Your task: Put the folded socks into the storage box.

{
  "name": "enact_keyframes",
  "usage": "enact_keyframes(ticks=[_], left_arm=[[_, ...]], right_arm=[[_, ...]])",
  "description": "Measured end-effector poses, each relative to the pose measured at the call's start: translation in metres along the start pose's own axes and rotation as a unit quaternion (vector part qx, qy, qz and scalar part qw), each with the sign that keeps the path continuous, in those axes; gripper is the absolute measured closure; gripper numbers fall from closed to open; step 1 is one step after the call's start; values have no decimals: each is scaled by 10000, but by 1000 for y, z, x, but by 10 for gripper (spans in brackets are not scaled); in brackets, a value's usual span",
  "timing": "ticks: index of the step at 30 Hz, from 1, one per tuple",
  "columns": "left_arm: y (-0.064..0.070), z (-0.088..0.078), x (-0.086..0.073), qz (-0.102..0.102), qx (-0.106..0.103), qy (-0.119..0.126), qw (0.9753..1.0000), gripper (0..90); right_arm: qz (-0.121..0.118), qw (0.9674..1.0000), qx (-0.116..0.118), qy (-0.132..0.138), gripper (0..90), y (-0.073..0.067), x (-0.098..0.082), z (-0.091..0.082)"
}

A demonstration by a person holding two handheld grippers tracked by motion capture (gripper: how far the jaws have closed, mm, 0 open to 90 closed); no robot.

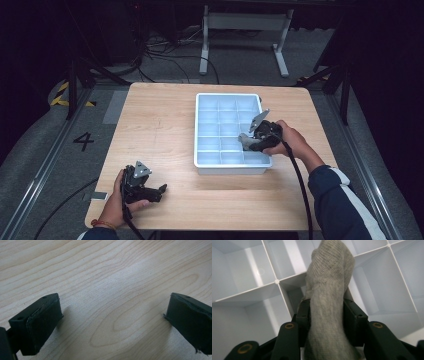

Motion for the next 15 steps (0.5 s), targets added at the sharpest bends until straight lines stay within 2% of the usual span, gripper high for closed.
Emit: enact_keyframes(ticks=[6,9,12,15], left_arm=[[0,0,0,2,0,-1,10000,5],[0,0,0,0,2,6,10000,5],[0,0,0,-5,2,10,10000,5],[0,0,0,1,2,8,10000,5]], right_arm=[[97,9995,-88,296,531,2,-2,-17],[162,9988,-57,459,516,2,-2,-24],[249,9976,-64,636,523,5,-1,-31],[307,9963,-72,794,573,5,1,-36]])
Point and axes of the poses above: each handheld gripper's, and its own axes: z roughly forward along the jaws, x roughly out of its top, y roughly to its right, the point moved 3 cm from there along z, roughly forward along the jaws, and after that the axes turned 5 degrees about -x, right-handed, at the moved point
